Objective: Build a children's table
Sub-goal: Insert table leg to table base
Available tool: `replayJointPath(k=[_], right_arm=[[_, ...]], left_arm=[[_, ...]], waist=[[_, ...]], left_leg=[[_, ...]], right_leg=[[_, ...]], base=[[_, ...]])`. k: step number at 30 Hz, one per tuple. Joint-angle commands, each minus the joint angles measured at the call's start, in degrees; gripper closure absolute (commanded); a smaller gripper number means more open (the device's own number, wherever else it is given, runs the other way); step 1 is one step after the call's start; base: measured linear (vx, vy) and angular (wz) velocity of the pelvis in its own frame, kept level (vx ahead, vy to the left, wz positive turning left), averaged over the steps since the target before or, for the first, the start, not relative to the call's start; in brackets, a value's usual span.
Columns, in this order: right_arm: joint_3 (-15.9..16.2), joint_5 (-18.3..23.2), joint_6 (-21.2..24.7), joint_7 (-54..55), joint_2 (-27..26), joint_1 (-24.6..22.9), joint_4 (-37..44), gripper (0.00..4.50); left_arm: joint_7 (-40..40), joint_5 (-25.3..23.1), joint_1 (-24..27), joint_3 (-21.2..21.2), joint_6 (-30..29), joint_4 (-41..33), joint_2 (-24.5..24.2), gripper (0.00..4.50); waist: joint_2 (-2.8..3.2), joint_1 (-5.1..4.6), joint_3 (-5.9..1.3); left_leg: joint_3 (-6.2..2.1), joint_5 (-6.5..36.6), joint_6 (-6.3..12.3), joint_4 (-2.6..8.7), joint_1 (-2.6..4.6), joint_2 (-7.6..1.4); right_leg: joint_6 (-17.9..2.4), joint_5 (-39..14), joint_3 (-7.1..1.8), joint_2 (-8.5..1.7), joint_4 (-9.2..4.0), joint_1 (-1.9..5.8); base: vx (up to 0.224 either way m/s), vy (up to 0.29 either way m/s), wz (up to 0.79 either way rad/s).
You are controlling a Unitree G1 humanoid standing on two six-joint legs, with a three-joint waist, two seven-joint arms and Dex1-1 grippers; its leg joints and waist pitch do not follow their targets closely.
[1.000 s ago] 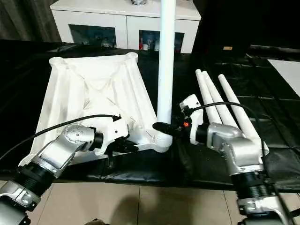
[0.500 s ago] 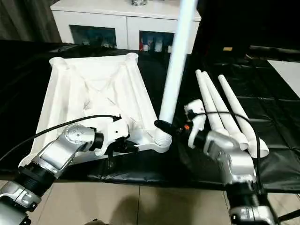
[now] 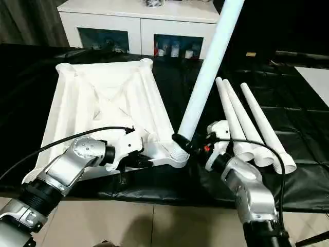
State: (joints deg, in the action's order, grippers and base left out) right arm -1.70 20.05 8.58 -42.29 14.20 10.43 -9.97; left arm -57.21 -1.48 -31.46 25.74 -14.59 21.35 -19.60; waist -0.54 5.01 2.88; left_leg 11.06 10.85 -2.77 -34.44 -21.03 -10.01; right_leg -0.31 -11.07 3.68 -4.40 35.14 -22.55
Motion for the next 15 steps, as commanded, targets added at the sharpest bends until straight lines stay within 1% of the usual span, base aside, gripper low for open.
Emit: replayJointPath(k=[1, 3, 4, 6, 7, 8, 10, 11, 12, 13, 15], right_arm=[[1.02, -2.52, 0.27, 1.29, 0.0, -2.14, -2.28, 2.64], [0.63, -2.4, -1.28, 2.04, -0.55, -2.67, -2.32, 2.64], [0.63, -2.4, -1.28, 2.04, -0.55, -2.67, -2.32, 2.64], [-0.42, -1.64, -2.77, 3.11, -1.66, -2.75, -2.43, 2.64], [-0.66, -1.36, -2.64, 3.28, -1.85, -2.7, -2.49, 2.64], [-2.04, 0.26, -1.88, 4.28, -2.98, -2.41, -2.92, 2.64], [-4.57, 3.07, 1.84, 6.75, -4.3, -1.43, -4.17, 2.64], [-5.24, 4.07, 2.72, 7.24, -4.63, -1.19, -4.52, 2.64], [-6.1, 5.21, 4.86, 8.37, -4.76, -0.72, -5.22, 2.64], [-6.2, 5.29, 5.21, 8.64, -4.73, -0.62, -5.41, 2.64], [-6.6, 6.37, 5.66, 8.01, -4.59, -0.39, -5.99, 2.64]], left_arm=[[2.37, -0.01, -0.38, -1.82, 0.6, 0.04, 0.63, 4.5], [2.84, -0.06, -0.3, -2.09, 0.54, 0.05, 0.86, 4.5], [2.84, -0.06, -0.3, -2.09, 0.54, 0.05, 0.86, 4.5], [3.26, -0.12, -0.26, -2.3, 0.56, 0.05, 1.0, 4.5], [3.3, -0.13, -0.26, -2.32, 0.57, 0.05, 1.02, 4.5], [3.52, -0.2, -0.26, -2.42, 0.59, 0.07, 1.14, 4.5], [3.74, -0.24, -0.3, -2.52, 0.63, 0.07, 1.24, 4.5], [3.92, -0.28, -0.33, -2.6, 0.69, 0.12, 1.32, 4.5], [4.09, -0.33, -0.4, -2.71, 0.72, 0.2, 1.4, 4.5], [4.11, -0.35, -0.41, -2.73, 0.73, 0.21, 1.42, 4.5], [4.28, -0.49, -0.46, -2.75, 0.83, 0.35, 1.52, 4.5]], waist=[[-0.52, -0.32, -2.94], [-0.45, -0.3, -2.89], [-0.54, -0.31, -2.81], [-0.53, -0.34, -2.79], [-0.58, -0.42, -2.76], [-0.62, -0.43, -2.75], [-0.6, -0.58, -2.67], [-0.52, -0.59, -2.72], [-0.53, -0.69, -2.71], [-0.49, -0.7, -2.71], [-0.48, -0.85, -2.7]], left_leg=[[-1.8, 16.2, 0.19, 5.01, 0.89, -3.53], [-1.8, 16.74, 0.28, 5.05, 1.02, -3.6], [-1.78, 17.4, 0.23, 5.06, 1.13, -3.59], [-1.84, 17.65, 0.23, 5.13, 1.07, -3.59], [-1.92, 17.75, 0.21, 5.18, 0.87, -3.55], [-1.91, 17.88, 0.3, 5.17, 0.94, -3.52], [-2.01, 18.41, 0.42, 5.25, 0.97, -3.51], [-2.09, 18.6, 0.3, 5.29, 0.98, -3.56], [-2.13, 18.43, 0.06, 5.37, 0.9, -3.59], [-2.07, 18.51, 0.01, 5.35, 1.0, -3.58], [-2.0, 18.55, -0.23, 5.32, 0.94, -3.52]], right_leg=[[-8.96, -21.04, -3.04, -4.71, -5.54, 1.68], [-8.81, -21.74, -3.09, -4.74, -5.64, 1.52], [-8.69, -22.54, -3.1, -4.75, -5.8, 1.4], [-8.42, -23.27, -3.11, -4.79, -5.86, 1.38], [-8.14, -23.9, -3.07, -4.86, -5.89, 1.5], [-7.84, -24.61, -3.07, -4.84, -5.98, 1.41], [-7.85, -25.62, -3.07, -4.85, -6.1, 1.34], [-7.85, -25.89, -3.03, -4.94, -6.11, 1.32], [-7.62, -25.34, -2.99, -4.79, -6.09, 1.39], [-7.69, -25.17, -2.99, -4.75, -6.09, 1.29], [-7.7, -25.07, -3.02, -4.81, -6.12, 1.28]], base=[[0.0, 0.0, 0.0], [0.0, 0.0, 0.0], [0.0, 0.0, 0.0], [0.0, 0.0, 0.0], [0.0, 0.0, 0.0], [0.0, 0.0, 0.0], [0.0, 0.0, 0.0], [0.0, 0.0, 0.0], [0.0, 0.0, 0.0], [0.0, 0.0, 0.0], [0.0, 0.0, 0.0]])
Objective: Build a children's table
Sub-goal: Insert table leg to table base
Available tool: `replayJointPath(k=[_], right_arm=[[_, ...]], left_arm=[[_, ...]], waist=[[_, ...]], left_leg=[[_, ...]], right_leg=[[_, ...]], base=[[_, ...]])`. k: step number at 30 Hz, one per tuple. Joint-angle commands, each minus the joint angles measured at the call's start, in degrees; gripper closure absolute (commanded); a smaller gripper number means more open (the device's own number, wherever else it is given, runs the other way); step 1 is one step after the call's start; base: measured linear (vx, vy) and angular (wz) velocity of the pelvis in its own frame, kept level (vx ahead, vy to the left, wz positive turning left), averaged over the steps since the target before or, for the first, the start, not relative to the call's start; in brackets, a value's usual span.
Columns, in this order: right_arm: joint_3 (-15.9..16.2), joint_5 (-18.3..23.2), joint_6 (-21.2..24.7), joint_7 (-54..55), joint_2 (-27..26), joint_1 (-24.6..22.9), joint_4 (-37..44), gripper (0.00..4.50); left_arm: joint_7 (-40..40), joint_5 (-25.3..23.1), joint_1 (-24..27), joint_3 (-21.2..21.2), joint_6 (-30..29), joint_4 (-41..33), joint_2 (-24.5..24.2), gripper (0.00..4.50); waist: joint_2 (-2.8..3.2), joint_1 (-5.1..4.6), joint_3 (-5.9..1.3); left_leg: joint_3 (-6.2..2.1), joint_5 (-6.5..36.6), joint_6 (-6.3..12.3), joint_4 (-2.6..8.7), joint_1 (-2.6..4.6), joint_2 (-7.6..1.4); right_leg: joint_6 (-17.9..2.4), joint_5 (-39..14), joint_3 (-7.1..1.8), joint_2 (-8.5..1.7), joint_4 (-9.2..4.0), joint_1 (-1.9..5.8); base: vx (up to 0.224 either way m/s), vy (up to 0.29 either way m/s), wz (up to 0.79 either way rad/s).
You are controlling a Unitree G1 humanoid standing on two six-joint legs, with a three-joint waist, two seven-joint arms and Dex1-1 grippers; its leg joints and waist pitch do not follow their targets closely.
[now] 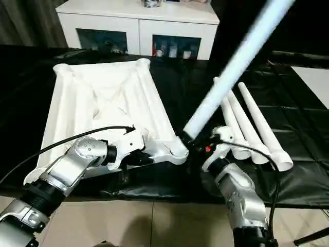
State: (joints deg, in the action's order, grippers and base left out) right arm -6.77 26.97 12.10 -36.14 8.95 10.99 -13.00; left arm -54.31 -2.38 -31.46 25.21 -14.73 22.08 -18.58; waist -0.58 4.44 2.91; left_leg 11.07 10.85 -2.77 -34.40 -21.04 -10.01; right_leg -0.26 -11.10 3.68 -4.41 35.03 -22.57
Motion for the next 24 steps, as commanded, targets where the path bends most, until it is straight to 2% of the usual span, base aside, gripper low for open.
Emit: replayJointPath(k=[1, 8, 11, 12, 14, 15, 16, 17, 20, 24], right_arm=[[-1.74, 0.0, 2.41, 1.56, 0.71, -0.95, -2.92, 2.64], [-0.94, -0.1, 1.29, -1.78, 1.73, -2.69, -0.82, 2.64], [1.99, -2.71, -0.89, -3.12, 2.77, -3.98, 0.09, 2.64], [1.99, -2.71, -0.89, -3.12, 2.77, -3.98, 0.09, 2.64], [3.71, -4.5, -2.25, -3.46, 3.14, -4.64, 0.12, 2.64], [5.65, -6.94, -3.0, -3.32, 3.95, -4.84, -0.67, 2.64], [5.65, -6.94, -3.0, -3.32, 3.95, -4.84, -0.67, 2.64], [7.73, -10.11, -4.31, -3.12, 5.09, -4.69, -1.84, 2.64], [9.02, -11.8, -1.94, -1.96, 6.05, -3.91, -2.62, 2.64], [12.68, -15.62, 2.74, -2.78, 10.0, -0.55, -4.38, 2.64]], left_arm=[[1.35, 0.37, -0.48, -2.21, 1.0, -0.35, 0.49, 4.5], [2.31, 0.34, -0.72, -2.3, 1.33, 0.13, 0.71, 4.5], [2.46, 0.24, -0.74, -2.43, 1.39, 0.25, 0.93, 4.5], [2.46, 0.24, -0.74, -2.43, 1.39, 0.25, 0.93, 4.5], [2.46, 0.14, -0.76, -2.47, 1.38, 0.26, 1.02, 4.5], [2.42, 0.15, -0.75, -2.51, 1.35, 0.23, 1.04, 4.5], [2.42, 0.15, -0.75, -2.51, 1.35, 0.23, 1.04, 4.5], [2.28, 0.06, -0.72, -2.47, 1.36, 0.22, 0.93, 4.5], [2.0, 0.02, -0.75, -2.42, 1.27, 0.18, 0.75, 4.5], [0.71, -0.15, -0.58, -1.94, 1.01, -0.35, 0.03, 4.5]], waist=[[-0.49, -0.27, -2.72], [-0.61, -0.04, -2.69], [-0.71, 0.19, -2.75], [-0.69, 0.19, -2.75], [-0.75, 0.24, -2.68], [-0.75, 0.2, -2.56], [-0.72, 0.18, -2.57], [-0.73, 0.1, -2.51], [-0.68, -0.11, -2.43], [-0.67, -0.67, -2.34]], left_leg=[[-1.97, 18.61, -0.21, 5.23, 1.01, -3.49], [-1.93, 17.94, 0.05, 5.29, 0.94, -3.6], [-1.88, 16.96, 0.32, 5.29, 0.78, -3.57], [-1.9, 16.9, 0.33, 5.29, 0.72, -3.55], [-1.85, 17.15, 0.44, 5.24, 0.85, -3.53], [-1.91, 17.75, 0.34, 5.28, 0.85, -3.51], [-1.98, 17.84, 0.27, 5.33, 0.83, -3.54], [-2.03, 18.23, 0.14, 5.36, 0.79, -3.56], [-2.12, 19.54, -0.02, 5.38, 0.99, -3.49], [-2.31, 21.23, -0.53, 5.48, 0.94, -3.41]], right_leg=[[-7.58, -25.52, -3.05, -4.87, -6.12, 1.24], [-7.22, -25.78, -3.1, -4.91, -6.17, 1.2], [-6.89, -25.34, -3.13, -4.92, -6.11, 1.3], [-6.89, -25.4, -3.09, -4.92, -6.1, 1.31], [-6.72, -26.33, -3.11, -4.96, -6.27, 1.19], [-6.27, -28.0, -3.07, -5.0, -6.44, 1.15], [-6.11, -28.35, -3.05, -5.0, -6.44, 1.17], [-5.83, -29.13, -3.03, -5.01, -6.53, 1.11], [-5.33, -30.91, -3.02, -4.95, -6.78, 0.93], [-4.73, -32.64, -2.87, -4.83, -6.94, 0.9]], base=[[0.0, 0.0, 0.0], [0.0, 0.0, 0.0], [0.0, 0.0, 0.0], [0.0, 0.0, 0.0], [0.0, 0.0, 0.0], [0.0, 0.0, 0.0], [0.0, 0.0, 0.0], [0.0, 0.0, 0.0], [0.0, 0.0, 0.0], [0.0, 0.0, 0.0]])
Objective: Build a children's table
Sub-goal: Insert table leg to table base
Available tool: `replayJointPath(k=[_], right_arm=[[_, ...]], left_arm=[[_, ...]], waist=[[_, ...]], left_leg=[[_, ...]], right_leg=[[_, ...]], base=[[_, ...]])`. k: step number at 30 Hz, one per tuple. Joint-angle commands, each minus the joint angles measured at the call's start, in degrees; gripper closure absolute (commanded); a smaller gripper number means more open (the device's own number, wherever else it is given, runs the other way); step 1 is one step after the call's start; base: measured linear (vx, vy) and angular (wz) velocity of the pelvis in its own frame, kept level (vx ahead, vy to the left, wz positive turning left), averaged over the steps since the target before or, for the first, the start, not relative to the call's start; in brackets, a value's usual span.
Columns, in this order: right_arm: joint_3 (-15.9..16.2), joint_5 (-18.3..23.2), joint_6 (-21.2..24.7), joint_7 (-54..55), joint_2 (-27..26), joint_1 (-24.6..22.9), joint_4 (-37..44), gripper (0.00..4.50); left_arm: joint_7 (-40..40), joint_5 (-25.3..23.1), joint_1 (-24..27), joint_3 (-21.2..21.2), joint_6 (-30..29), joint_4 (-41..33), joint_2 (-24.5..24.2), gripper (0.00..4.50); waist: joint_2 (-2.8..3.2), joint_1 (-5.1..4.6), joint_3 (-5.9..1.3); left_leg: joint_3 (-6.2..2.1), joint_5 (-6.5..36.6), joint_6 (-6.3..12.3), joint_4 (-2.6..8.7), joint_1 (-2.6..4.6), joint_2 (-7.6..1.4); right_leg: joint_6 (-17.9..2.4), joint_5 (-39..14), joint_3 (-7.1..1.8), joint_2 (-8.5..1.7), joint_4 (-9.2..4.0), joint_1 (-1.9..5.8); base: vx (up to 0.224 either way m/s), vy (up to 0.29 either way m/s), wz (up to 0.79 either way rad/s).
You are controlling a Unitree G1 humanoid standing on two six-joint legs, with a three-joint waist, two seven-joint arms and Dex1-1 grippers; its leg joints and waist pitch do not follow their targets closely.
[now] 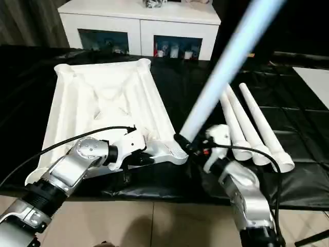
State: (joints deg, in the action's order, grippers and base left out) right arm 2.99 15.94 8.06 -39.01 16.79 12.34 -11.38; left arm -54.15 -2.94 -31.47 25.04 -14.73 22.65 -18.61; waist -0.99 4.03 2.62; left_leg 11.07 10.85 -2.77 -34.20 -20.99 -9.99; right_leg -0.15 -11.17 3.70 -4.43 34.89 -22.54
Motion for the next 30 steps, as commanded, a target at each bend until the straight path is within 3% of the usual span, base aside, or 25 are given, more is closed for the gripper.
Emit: replayJointPath(k=[1, 2, 4, 5, 10, 19, 22, 23, 24, 30], right_arm=[[3.2, -4.74, 7.22, -0.19, 2.49, -1.64, -6.04, 2.64], [3.81, -5.14, 7.99, -0.9, 3.22, -1.16, -6.08, 2.64], [5.3, -5.63, 10.53, -3.34, 5.17, 0.1, -6.21, 2.64], [5.82, -5.71, 11.56, -4.4, 5.89, 0.55, -6.22, 2.64], [3.67, 0.38, 18.48, -7.69, 7.17, 3.53, -5.64, 2.64], [-0.5, 6.12, 20.38, -9.49, 6.79, 3.66, -5.57, 2.64], [-1.14, 6.98, 21.08, -10.83, 7.18, 2.95, -5.48, 2.64], [-1.11, 6.84, 21.98, -11.59, 7.77, 2.58, -5.49, 2.64], [-1.01, 6.75, 22.29, -11.84, 8.0, 2.51, -5.44, 2.64], [1.27, 5.1, 22.77, -12.87, 9.52, 3.03, -5.97, 2.64]], left_arm=[[0.48, 0.39, -0.57, -1.74, 0.98, -0.96, 0.02, 4.5], [0.34, 0.36, -0.56, -1.66, 0.95, -1.04, -0.05, 4.5], [-0.15, 0.36, -0.54, -1.44, 0.89, -1.21, -0.22, 4.5], [-0.37, 0.39, -0.52, -1.36, 0.85, -1.29, -0.28, 4.5], [-0.9, 0.51, -0.52, -1.07, 0.75, -1.56, -0.49, 4.5], [-1.08, 0.49, -0.24, -1.34, 0.72, -2.07, -0.64, 4.5], [-1.17, 0.34, -0.27, -1.4, 0.9, -2.03, -0.77, 4.5], [-1.39, 0.19, -0.4, -1.39, 1.14, -1.93, -0.86, 4.5], [-1.49, 0.14, -0.46, -1.37, 1.23, -1.88, -0.89, 4.5], [-1.79, -0.04, -0.79, -1.15, 1.43, -1.62, -0.8, 4.5]], waist=[[-0.2, -0.49, -1.95], [-0.26, -0.61, -2.09], [-0.31, -0.77, -2.11], [-0.33, -0.86, -2.27], [-0.43, -0.77, -2.49], [-0.41, -0.34, -2.65], [-0.22, -0.14, -2.73], [-0.33, -0.09, -2.76], [-0.01, -0.07, -2.79], [-0.12, 0.37, -2.82]], left_leg=[[-2.4, 22.4, -0.7, 5.27, 1.03, -3.38], [-2.41, 23.16, -0.83, 5.21, 1.34, -3.46], [-2.44, 23.73, -0.75, 5.23, 1.27, -3.48], [-2.57, 23.24, -0.7, 5.4, 1.08, -3.62], [-2.11, 20.91, -0.15, 5.4, 1.23, -3.78], [-1.95, 18.48, 0.15, 5.33, 1.07, -3.83], [-1.81, 16.68, 0.43, 5.32, 1.05, -3.86], [-1.77, 16.29, 0.44, 5.31, 1.03, -3.86], [-1.78, 16.0, 0.36, 5.34, 1.04, -3.85], [-1.76, 15.29, 0.51, 5.29, 1.0, -3.86]], right_leg=[[-4.79, -33.32, -2.86, -4.76, -6.96, 0.68], [-4.85, -33.37, -2.85, -4.8, -7.02, 0.61], [-5.11, -32.74, -2.85, -4.77, -7.0, 0.59], [-5.41, -31.29, -2.79, -4.74, -6.76, 1.02], [-8.39, -23.88, -3.02, -4.7, -6.26, 1.19], [-9.47, -22.24, -3.02, -4.94, -6.14, 1.63], [-10.44, -18.7, -3.02, -4.78, -5.73, 1.76], [-10.68, -18.03, -3.0, -4.76, -5.65, 1.84], [-10.91, -17.23, -2.97, -4.68, -5.61, 1.95], [-10.55, -18.07, -2.93, -4.81, -5.65, 2.1]], base=[[0.0, 0.0, 0.0], [0.0, 0.0, 0.0], [0.0, 0.0, 0.0], [0.0, 0.0, 0.0], [0.0, 0.0, 0.0], [0.0, 0.0, 0.0], [0.0, 0.0, 0.0], [0.0, 0.0, 0.0], [0.0, 0.0, 0.0], [0.0, 0.0, 0.0]])
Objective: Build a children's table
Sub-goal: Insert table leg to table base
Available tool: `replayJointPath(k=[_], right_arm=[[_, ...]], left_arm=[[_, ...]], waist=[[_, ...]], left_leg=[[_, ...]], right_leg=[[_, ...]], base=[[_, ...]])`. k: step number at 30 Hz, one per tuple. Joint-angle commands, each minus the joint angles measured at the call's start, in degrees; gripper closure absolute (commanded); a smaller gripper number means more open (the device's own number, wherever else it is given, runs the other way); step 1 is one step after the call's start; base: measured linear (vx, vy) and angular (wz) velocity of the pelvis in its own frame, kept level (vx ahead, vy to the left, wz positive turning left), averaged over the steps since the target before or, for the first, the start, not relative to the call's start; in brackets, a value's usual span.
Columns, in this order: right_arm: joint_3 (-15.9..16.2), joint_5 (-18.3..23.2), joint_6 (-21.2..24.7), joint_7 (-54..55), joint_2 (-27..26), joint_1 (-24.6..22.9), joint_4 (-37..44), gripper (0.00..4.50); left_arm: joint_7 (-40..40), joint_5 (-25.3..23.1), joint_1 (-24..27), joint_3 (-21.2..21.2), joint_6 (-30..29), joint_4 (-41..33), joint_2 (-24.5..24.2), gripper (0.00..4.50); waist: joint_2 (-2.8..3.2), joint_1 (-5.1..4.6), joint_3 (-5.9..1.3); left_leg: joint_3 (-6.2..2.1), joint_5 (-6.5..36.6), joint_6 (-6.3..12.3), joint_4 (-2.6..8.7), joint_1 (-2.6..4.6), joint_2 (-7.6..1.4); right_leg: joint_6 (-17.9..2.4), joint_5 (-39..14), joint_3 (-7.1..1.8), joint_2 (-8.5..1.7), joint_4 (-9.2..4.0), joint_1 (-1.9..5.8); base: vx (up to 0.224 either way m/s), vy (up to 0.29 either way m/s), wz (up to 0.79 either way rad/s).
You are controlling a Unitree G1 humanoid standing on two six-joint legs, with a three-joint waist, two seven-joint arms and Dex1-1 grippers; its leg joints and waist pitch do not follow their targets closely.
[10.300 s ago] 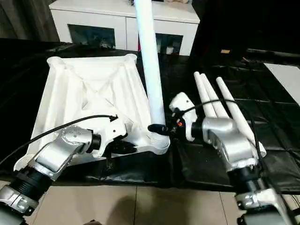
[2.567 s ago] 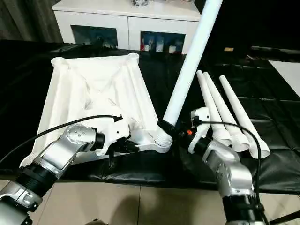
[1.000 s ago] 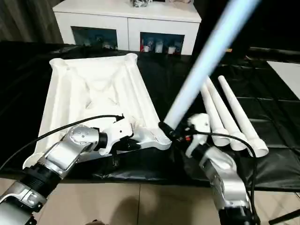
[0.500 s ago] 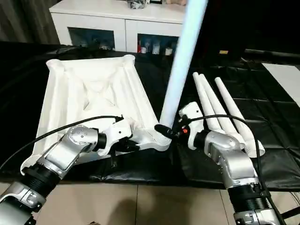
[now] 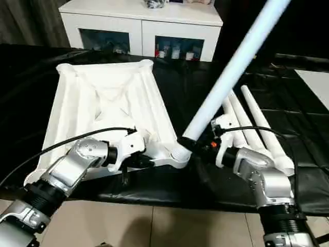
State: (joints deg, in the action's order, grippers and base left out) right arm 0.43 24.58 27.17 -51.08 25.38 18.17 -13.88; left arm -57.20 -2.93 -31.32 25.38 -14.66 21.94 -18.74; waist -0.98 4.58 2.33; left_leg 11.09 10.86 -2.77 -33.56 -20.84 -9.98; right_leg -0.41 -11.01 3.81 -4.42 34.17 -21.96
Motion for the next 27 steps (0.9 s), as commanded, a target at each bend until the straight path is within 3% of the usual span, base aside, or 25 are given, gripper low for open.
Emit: replayJointPath(k=[1, 5, 8, 16, 20, 27], right_arm=[[3.83, -3.54, 3.66, -0.8, 0.93, -2.8, -3.47, 2.64], [6.84, -6.65, 1.92, -1.18, 2.26, -2.76, -4.47, 2.64], [10.85, -10.81, 0.21, -1.89, 3.36, -1.86, -5.68, 2.64], [12.03, -10.85, 1.56, -2.49, 2.55, 2.1, -6.03, 2.64], [15.09, -12.49, 1.43, -5.22, 3.03, 4.64, -7.49, 2.64], [18.83, -14.67, -0.69, -7.82, 3.63, 6.07, -6.58, 2.64]], left_arm=[[1.26, -0.05, -0.93, -1.49, 1.35, -0.9, -0.66, 4.5], [1.12, -0.11, -0.87, -1.4, 1.17, -1.18, -0.61, 4.5], [0.77, -0.24, -0.71, -1.38, 1.1, -1.44, -0.94, 4.5], [0.07, -0.33, -0.78, -1.24, 1.54, -1.56, -1.3, 4.5], [-0.89, -0.13, -0.74, -0.75, 1.57, -2.12, -1.46, 4.5], [-1.0, -0.08, -0.57, -0.55, 1.51, -2.63, -1.76, 4.5]], waist=[[-0.1, -0.17, -2.48], [-0.25, -0.09, -2.47], [-0.38, -0.03, -2.39], [-0.26, -0.58, -2.22], [-0.17, -1.2, -2.2], [-0.11, -1.23, -2.24]], left_leg=[[-1.76, 15.46, 0.48, 4.67, 0.89, -3.9], [-1.84, 15.66, 0.34, 4.68, 0.85, -3.88], [-1.85, 16.55, 0.11, 4.73, 0.95, -3.9], [-2.11, 19.56, -0.57, 4.9, 1.06, -3.79], [-2.2, 20.69, -0.78, 4.87, 1.07, -3.79], [-2.13, 20.87, -1.14, 4.97, 1.24, -3.97]], right_leg=[[-10.27, -18.37, -3.07, -4.81, -4.96, 1.42], [-9.98, -19.25, -2.98, -4.87, -4.98, 1.48], [-9.57, -20.56, -3.03, -4.9, -5.13, 1.37], [-8.8, -24.38, -2.98, -4.88, -5.53, 1.19], [-8.76, -25.27, -2.95, -4.83, -5.59, 1.04], [-9.58, -22.47, -3.11, -4.69, -5.32, 0.94]], base=[[0.0, 0.0, 0.0], [0.0, 0.0, 0.0], [0.0, 0.0, 0.0], [0.0, 0.0, 0.0], [0.0, 0.0, 0.0], [0.0, 0.0, 0.0]])
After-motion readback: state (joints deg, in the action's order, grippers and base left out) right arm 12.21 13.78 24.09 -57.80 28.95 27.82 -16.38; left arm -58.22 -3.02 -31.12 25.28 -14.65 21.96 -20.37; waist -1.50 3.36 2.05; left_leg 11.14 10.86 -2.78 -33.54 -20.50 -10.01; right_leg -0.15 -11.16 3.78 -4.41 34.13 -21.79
